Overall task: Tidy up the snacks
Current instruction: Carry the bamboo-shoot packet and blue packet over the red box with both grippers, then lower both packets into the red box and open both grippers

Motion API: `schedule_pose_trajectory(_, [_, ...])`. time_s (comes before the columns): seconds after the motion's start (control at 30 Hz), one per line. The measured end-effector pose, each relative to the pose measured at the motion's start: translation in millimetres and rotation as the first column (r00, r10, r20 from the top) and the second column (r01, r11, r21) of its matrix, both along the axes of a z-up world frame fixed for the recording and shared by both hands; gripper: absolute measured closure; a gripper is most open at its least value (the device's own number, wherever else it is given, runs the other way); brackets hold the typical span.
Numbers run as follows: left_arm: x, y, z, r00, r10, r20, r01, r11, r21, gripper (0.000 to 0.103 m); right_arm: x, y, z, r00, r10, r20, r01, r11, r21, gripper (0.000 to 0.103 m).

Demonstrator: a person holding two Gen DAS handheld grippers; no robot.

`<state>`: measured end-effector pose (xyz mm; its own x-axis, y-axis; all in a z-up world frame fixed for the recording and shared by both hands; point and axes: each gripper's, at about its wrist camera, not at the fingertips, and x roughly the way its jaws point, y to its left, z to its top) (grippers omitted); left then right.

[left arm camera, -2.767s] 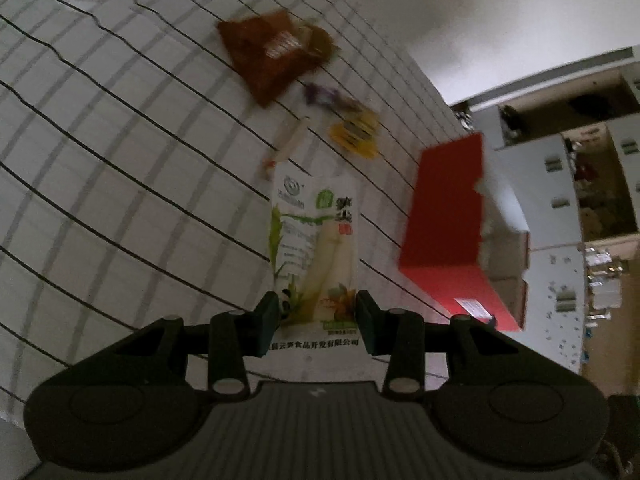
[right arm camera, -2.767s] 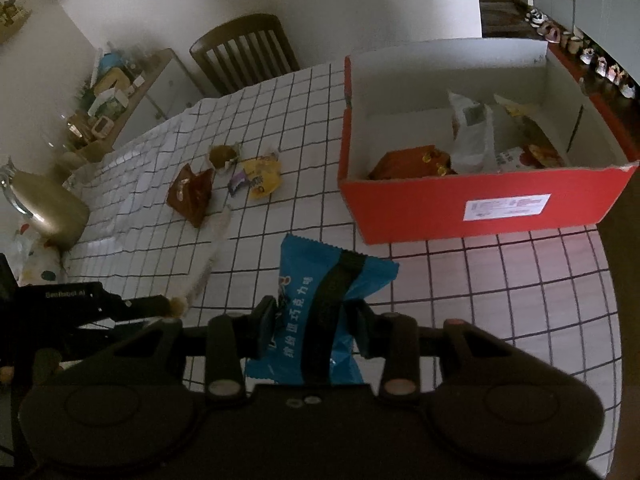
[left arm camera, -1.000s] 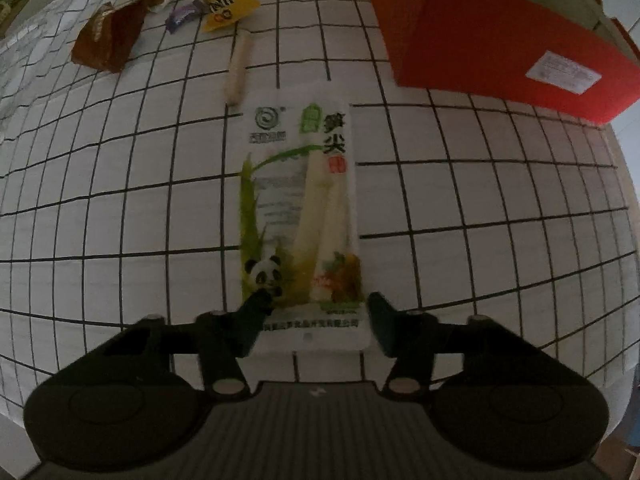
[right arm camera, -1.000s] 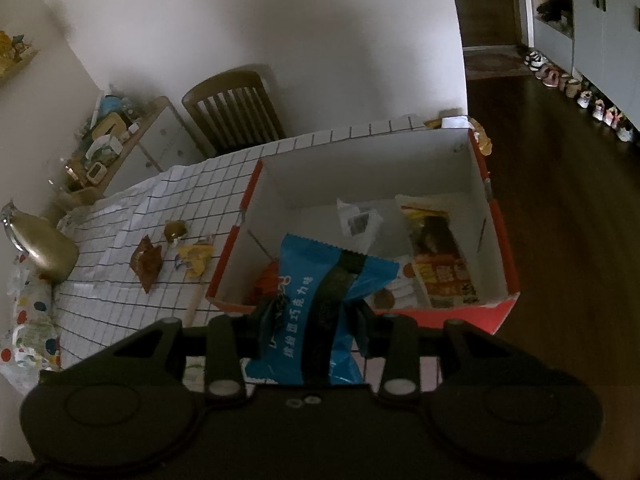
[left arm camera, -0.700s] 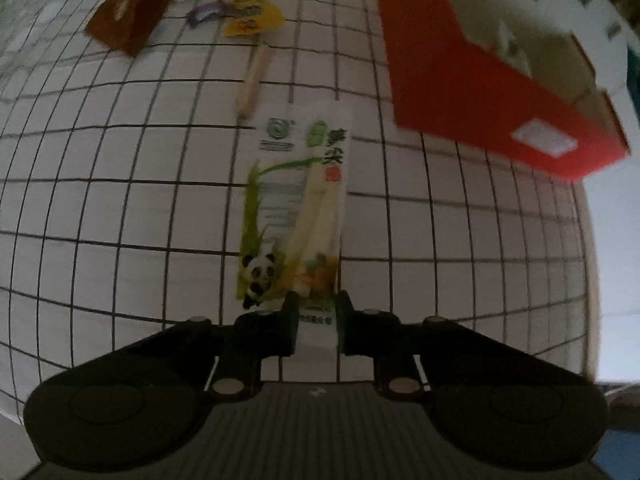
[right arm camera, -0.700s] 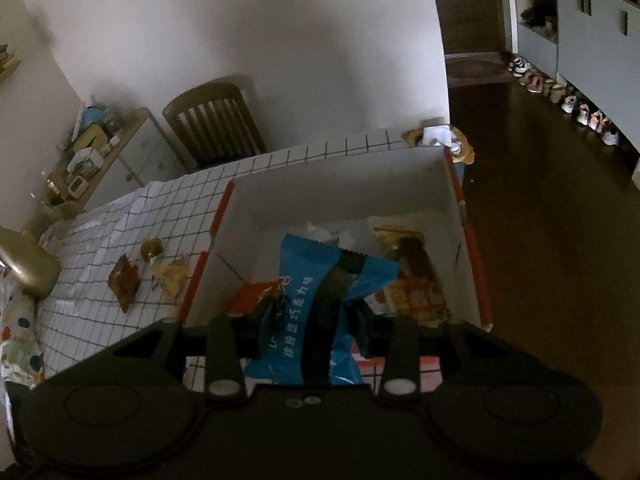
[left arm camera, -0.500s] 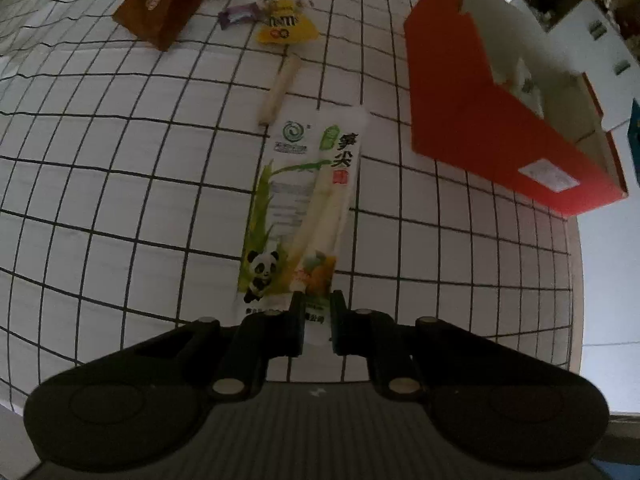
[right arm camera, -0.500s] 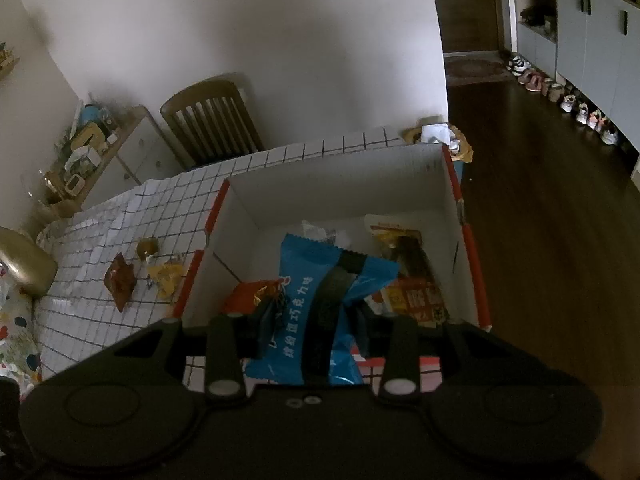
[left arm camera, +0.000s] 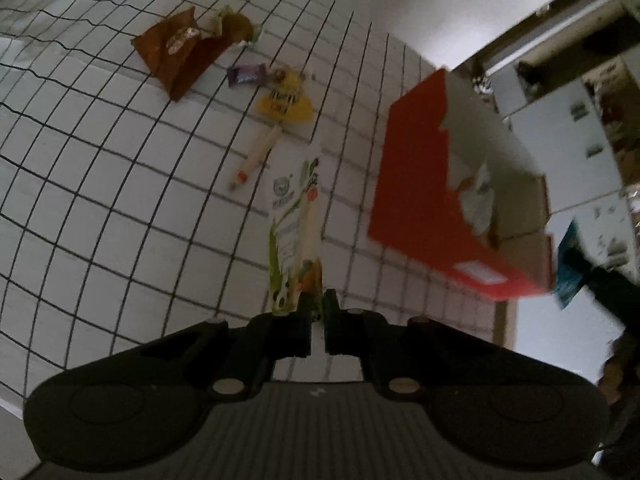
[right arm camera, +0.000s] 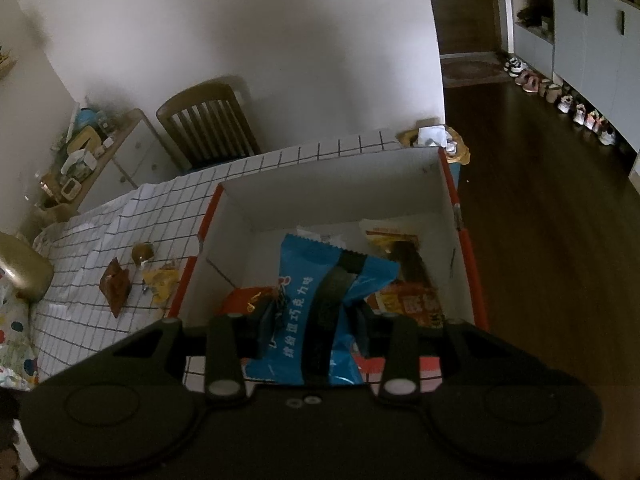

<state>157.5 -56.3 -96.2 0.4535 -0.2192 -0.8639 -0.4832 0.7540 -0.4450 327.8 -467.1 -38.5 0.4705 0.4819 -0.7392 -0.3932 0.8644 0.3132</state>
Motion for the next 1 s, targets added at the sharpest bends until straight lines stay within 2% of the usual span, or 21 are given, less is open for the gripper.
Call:
schedule_pose_trajectory(0.2, [18, 2, 26, 0.998, 0.004, 0.058, -0.002, 0.999, -0.046, 0.1, 7, -4, -5, 1.0, -0.021, -0.013, 0.02, 1.0, -0.007, 0.065])
schedule_pose_trajectory(0.33, [37, 2, 55, 0.993, 0.0, 0.119, 0.009, 0.997, -0.078, 0.101, 11, -6, -8, 0.999, -0.03, -0.022, 0.03, 1.0, -0.007, 0.065])
schedule_pose_trajectory(0.53, [74, -23, 93, 0.976, -0.075, 0.205, 0.086, 0.995, -0.045, 0.101, 15, -4, -11, 0.999, -0.028, -0.025, 0.028, 1.0, -0.013, 0.065])
schedule_pose_trajectory(0.8, [119, -76, 96, 0.954, -0.187, 0.233, 0.202, 0.978, -0.042, 0.101, 30, 3, -23, 0.999, -0.031, -0.035, 0.029, 0.998, -0.059, 0.065])
schedule_pose_trajectory(1.0, [140, -100, 71, 0.958, -0.225, 0.179, 0.236, 0.971, -0.037, 0.101, 56, 11, -38, 0.995, -0.047, -0.087, 0.039, 0.995, -0.091, 0.063])
